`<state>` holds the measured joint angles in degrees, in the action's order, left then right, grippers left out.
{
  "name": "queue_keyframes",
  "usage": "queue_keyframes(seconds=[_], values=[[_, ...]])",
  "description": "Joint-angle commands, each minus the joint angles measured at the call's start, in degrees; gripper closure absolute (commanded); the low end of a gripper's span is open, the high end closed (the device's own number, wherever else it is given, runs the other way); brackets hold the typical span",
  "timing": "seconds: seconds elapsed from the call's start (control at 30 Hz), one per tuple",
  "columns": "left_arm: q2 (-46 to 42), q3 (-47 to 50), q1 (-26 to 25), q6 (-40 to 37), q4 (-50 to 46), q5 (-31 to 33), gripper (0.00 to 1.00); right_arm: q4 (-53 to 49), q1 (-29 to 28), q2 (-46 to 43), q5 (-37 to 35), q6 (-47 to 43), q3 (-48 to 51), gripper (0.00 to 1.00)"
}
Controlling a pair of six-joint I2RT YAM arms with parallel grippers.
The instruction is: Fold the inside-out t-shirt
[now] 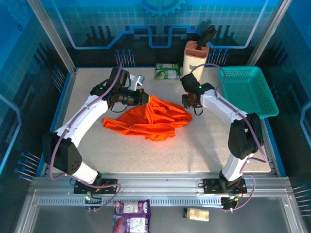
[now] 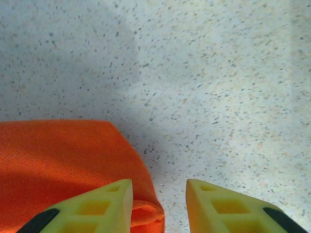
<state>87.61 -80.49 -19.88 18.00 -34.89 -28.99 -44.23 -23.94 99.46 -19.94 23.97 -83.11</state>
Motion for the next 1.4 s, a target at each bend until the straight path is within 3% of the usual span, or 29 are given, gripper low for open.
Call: queue_keyframes(seconds=[0.0,0.1,0.2,0.4,0.53,0.63,0.9,1.07,1.17,1.27,1.37], values=[[-1.8,-2.4,0.3,-0.6,-1.3,-0.7,1.00,1.7,-0.6,-4.4,9.1,-3.8,0.4,0.62],[-1.4,-2.9,0.2,0.1,-0.9,-1.6,1.00,5.6,-3.9,-5.7,19.0,-6.2,1.4,0.48],[-1.5,-3.2,0.2,0.3,-0.9,-1.5,1.00,6.4,-7.9,-4.9,18.6,-7.2,0.4,0.35],[-2.1,-3.6,0.2,0.2,-1.5,-1.7,1.00,5.4,-11.9,2.1,10.8,-6.9,-4.6,0.29],[-3.4,-3.6,0.2,-0.4,-2.6,-0.8,1.00,4.5,-11.4,5.6,-1.5,-4.5,-6.2,0.30],[-4.6,-3.7,0.3,-1.6,-4.0,0.6,1.00,2.9,-9.6,7.0,-6.0,-3.8,-6.5,0.34],[-7.1,-4.0,4.1,-6.2,-10.4,8.7,1.00,-1.0,-2.9,0.5,-5.0,-5.7,-6.9,0.45],[-6.1,-8.3,8.9,-9.4,-13.3,9.0,1.00,-5.5,-0.6,-2.0,-3.8,-8.7,-14.4,0.70],[-3.7,-16.2,12.7,-11.4,-15.8,8.3,1.00,-7.7,-0.1,-2.2,-1.8,-10.5,-21.8,0.88],[0.5,-30.1,16.2,-13.2,-20.3,7.9,1.00,-9.6,-0.1,-1.9,0.8,-11.4,-29.3,0.99],[5.3,-47.2,18.8,-13.7,-24.4,7.4,1.00,-9.9,0.1,-2.8,5.8,-10.7,-34.7,1.00]])
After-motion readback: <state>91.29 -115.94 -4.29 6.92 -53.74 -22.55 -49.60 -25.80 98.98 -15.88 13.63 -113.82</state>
